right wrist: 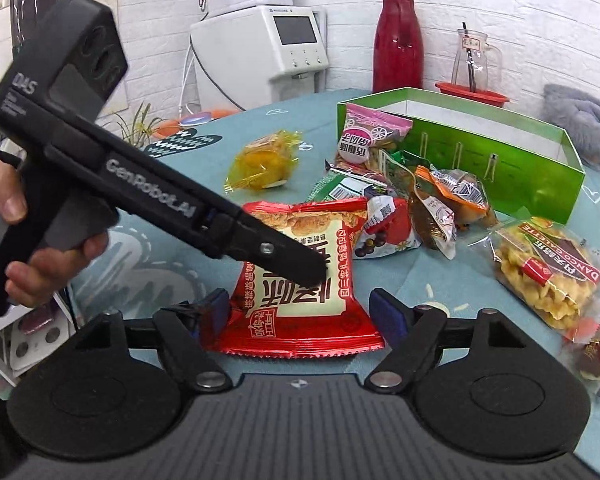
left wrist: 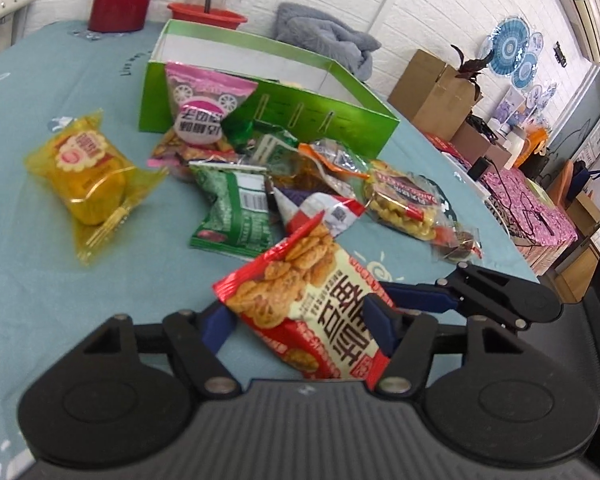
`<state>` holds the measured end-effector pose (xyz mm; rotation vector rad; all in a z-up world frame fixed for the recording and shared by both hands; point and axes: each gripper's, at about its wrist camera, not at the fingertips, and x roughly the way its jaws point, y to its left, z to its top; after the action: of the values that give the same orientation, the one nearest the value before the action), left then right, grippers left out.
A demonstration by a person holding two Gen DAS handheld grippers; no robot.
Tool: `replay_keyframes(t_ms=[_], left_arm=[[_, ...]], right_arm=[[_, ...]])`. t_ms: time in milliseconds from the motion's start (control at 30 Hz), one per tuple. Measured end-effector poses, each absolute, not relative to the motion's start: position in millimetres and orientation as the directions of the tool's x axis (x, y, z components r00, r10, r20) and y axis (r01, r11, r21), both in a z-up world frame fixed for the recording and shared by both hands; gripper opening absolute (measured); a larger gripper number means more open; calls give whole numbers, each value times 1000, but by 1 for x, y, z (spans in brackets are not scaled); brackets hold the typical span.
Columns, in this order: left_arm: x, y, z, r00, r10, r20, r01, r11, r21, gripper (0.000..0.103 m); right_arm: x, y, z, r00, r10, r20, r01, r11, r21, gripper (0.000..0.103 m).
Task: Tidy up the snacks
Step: 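Carry the red cracker bag into the green box and open the left tool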
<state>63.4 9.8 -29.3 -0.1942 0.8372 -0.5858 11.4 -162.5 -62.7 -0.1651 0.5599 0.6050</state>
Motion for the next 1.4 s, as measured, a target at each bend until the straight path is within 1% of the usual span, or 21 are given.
replay_keyframes(t_ms=[33,67,100,133,200,233,267,300,333,400,467,700,800,900,1033,1133,1333,1367,1400], left_arm=[[63,12,-30,524,-557,-644,404,828,-388,66],[64,13,-30,525,-558,-643,400,828,-393,63],[65,14,-30,523,-565,-638,398,824,-403,47],[66,15,-30,526,-572,-629,388,820,-420,45],[67,17,-27,524,-590,-614,389,807,-444,32],[66,15,-24,528,-590,-611,390,807,-443,30],[64,12,-19,537,-589,-604,405,808,-428,29],[62,9,-13,545,-589,-597,423,808,-411,27],[60,7,-9,553,-589,-589,436,807,-397,26],[59,3,3,579,-587,-567,455,809,-373,25],[63,3,14,598,-595,-537,467,803,-370,25],[93,-4,59,674,-607,-421,499,794,-348,25],[114,-12,74,711,-591,-381,496,805,-325,25],[138,-18,82,739,-568,-362,483,822,-303,25],[171,-23,86,764,-535,-361,455,843,-287,25],[200,-25,81,774,-511,-375,432,858,-277,25],[249,-19,63,761,-484,-432,365,870,-332,25],[254,-18,60,758,-479,-442,356,872,-336,25],[259,-16,57,756,-473,-453,344,875,-339,25]], right_arm=[[12,-161,-64,682,488,-545,-579,815,5,103],[13,-160,-65,681,491,-543,-581,814,7,103],[16,-160,-66,676,498,-543,-581,814,22,103],[19,-160,-66,671,498,-550,-574,818,40,103],[20,-161,-62,661,513,-547,-586,809,51,102],[19,-160,-59,662,513,-547,-590,806,42,81],[18,-159,-55,680,491,-545,-578,816,15,75],[17,-160,-52,697,478,-535,-568,823,-4,59],[19,-162,-48,712,464,-528,-553,833,-14,54],[24,-171,-39,718,474,-510,-543,840,17,52],[29,-175,-29,733,477,-485,-538,843,15,50],[52,-185,13,811,453,-370,-507,860,-60,47],[74,-189,28,834,448,-324,-487,872,-47,47],[99,-193,36,847,442,-296,-467,884,-18,47],[132,-195,39,850,441,-288,-449,892,42,47],[158,-191,37,851,429,-303,-431,900,63,47],[203,-187,21,831,435,-348,-410,900,145,47],[208,-185,19,828,433,-357,-412,901,137,48],[212,-183,17,824,433,-366,-416,900,127,52]])
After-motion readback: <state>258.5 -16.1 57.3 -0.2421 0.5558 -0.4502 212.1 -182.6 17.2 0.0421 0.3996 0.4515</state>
